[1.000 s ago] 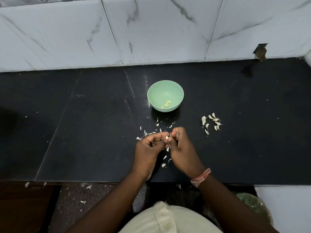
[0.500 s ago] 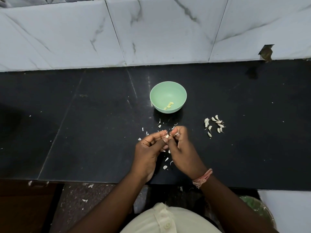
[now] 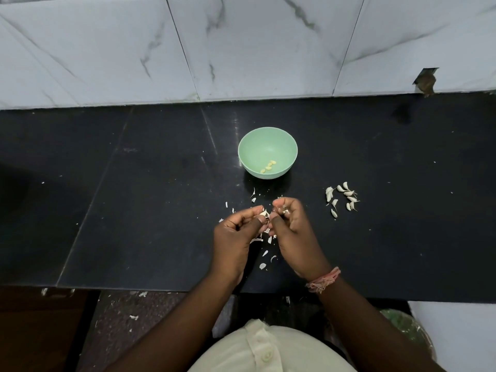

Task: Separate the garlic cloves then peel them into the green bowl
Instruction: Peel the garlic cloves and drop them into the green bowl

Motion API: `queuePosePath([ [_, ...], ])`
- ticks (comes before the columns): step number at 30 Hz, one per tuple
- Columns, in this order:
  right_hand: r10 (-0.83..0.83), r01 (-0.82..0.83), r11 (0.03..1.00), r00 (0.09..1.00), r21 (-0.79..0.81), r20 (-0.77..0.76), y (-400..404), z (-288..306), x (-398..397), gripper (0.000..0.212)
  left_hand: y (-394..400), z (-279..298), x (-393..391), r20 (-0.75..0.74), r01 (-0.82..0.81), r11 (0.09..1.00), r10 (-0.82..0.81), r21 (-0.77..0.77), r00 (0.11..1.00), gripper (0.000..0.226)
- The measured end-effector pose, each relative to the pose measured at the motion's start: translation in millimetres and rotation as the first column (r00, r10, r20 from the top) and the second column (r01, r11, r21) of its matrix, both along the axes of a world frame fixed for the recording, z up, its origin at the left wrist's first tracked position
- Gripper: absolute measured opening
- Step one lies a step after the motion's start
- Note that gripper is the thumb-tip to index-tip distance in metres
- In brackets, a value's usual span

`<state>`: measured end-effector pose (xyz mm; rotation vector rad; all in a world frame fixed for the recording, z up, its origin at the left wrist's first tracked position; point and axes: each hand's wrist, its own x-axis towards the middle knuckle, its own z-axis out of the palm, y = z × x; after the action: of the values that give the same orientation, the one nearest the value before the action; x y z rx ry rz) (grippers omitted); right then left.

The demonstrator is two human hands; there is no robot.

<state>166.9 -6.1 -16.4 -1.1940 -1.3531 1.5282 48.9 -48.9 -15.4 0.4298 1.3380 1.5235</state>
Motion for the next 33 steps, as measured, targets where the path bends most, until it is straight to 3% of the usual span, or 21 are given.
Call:
queuePosePath([
  [9,0.061,-0.103,0.961,0.984,0.255,0.164,2,7,6,0.05,-1,-5,-3,0.059,0.029,0.999,-0.031,0.026,0.998,0.02],
  [14,0.038,-0.091,0.949,0.983,0.301,0.178,9,9,11,0.045,-1,-7,-4,0.041,0.042,0.999,-0.043,0.033,0.998,0.017],
  [20,-0.002,-0.041,0.974,0.983,0.225,0.185,4,12,7,0.041,-1,-6,-1,0.043,0.038,0.999,-0.039,0.019,0.998,0.016],
  [33,-0.123,0.112,0.988,0.988,0.11,0.096,-3,19,1,0.033,-7,1,2,-0.104,0.016,0.999,-0.011,0.039,0.995,0.015],
])
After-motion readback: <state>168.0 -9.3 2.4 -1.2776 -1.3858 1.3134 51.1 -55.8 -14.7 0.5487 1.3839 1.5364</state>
